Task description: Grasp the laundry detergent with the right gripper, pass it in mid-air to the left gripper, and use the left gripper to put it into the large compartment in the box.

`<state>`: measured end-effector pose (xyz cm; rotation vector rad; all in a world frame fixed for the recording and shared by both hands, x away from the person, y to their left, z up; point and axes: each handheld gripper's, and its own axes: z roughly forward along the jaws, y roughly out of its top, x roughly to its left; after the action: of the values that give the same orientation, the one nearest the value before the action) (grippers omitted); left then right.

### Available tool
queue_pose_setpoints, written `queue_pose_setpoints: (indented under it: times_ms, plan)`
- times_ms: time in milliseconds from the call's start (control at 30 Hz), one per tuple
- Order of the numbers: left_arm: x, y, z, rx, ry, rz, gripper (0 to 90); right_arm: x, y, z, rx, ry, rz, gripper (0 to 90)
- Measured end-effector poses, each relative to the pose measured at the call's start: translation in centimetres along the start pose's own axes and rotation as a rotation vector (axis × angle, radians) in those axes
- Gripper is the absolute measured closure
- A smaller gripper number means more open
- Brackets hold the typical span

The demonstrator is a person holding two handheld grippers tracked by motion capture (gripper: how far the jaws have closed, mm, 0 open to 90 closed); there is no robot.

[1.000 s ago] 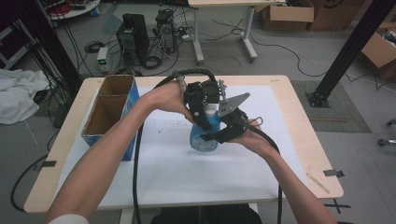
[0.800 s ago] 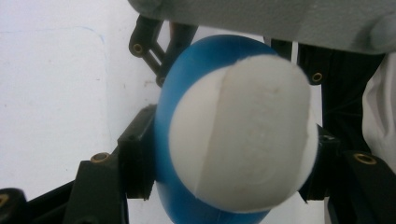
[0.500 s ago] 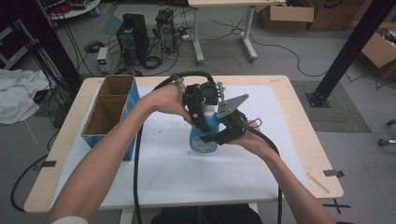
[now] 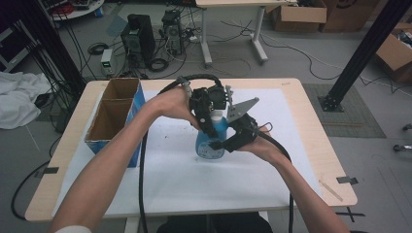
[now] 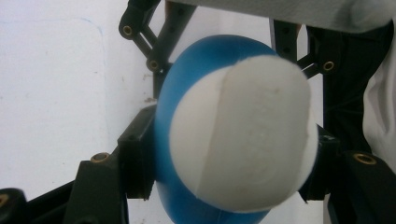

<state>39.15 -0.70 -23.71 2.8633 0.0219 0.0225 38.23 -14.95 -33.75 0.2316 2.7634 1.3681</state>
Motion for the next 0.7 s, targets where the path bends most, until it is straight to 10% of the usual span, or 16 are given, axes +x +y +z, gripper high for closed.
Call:
queue_pose_setpoints:
  times_ms: [700]
  plan:
    - [-0.36,0.2,-0.27,0.008,-0.011,0.005,37.5,0.14,-0.3,-0.72,0.013,-0.004,0.015,27.4]
